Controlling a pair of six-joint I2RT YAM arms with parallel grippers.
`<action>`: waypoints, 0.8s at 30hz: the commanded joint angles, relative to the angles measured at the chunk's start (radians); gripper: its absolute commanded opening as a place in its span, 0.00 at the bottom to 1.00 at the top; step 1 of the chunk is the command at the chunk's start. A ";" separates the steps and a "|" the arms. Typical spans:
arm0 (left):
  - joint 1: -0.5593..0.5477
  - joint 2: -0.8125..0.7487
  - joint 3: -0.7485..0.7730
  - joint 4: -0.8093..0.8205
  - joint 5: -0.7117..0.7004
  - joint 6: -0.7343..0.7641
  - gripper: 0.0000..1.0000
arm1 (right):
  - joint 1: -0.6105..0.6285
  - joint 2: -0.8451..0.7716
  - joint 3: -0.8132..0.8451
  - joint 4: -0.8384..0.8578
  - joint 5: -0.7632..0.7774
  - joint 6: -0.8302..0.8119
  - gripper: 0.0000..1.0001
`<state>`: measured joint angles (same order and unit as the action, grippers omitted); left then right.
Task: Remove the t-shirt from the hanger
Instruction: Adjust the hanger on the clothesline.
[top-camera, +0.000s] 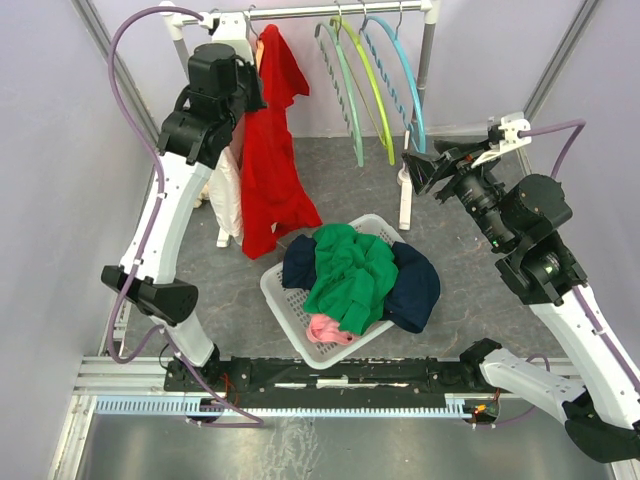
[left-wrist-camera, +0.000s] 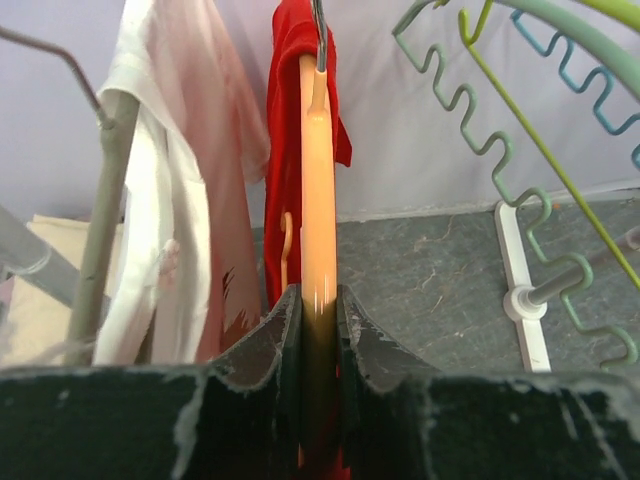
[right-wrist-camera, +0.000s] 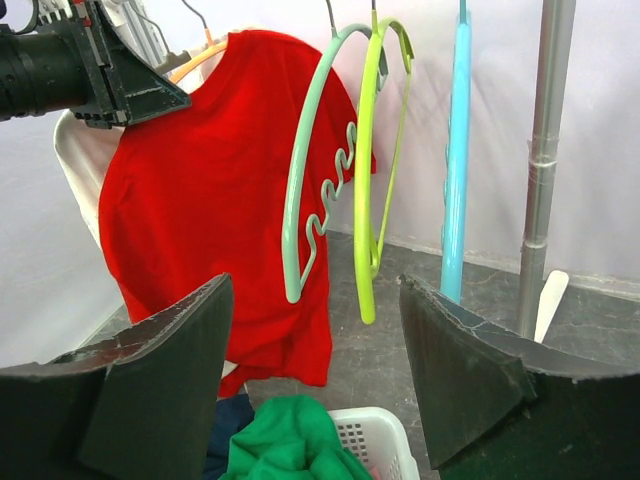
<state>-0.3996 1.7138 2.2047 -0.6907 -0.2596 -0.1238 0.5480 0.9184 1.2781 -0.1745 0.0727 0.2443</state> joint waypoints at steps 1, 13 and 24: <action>-0.023 0.044 0.092 0.070 0.057 -0.047 0.06 | 0.002 0.004 0.004 0.053 0.019 -0.023 0.75; -0.149 0.152 0.178 0.118 -0.001 -0.089 0.07 | 0.002 0.020 0.013 0.053 0.019 -0.030 0.75; -0.201 0.035 -0.016 0.246 0.034 -0.085 0.58 | 0.003 0.074 0.054 0.071 -0.051 -0.001 0.75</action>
<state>-0.5835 1.8500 2.2929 -0.5659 -0.2554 -0.1818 0.5480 0.9642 1.2800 -0.1638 0.0624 0.2333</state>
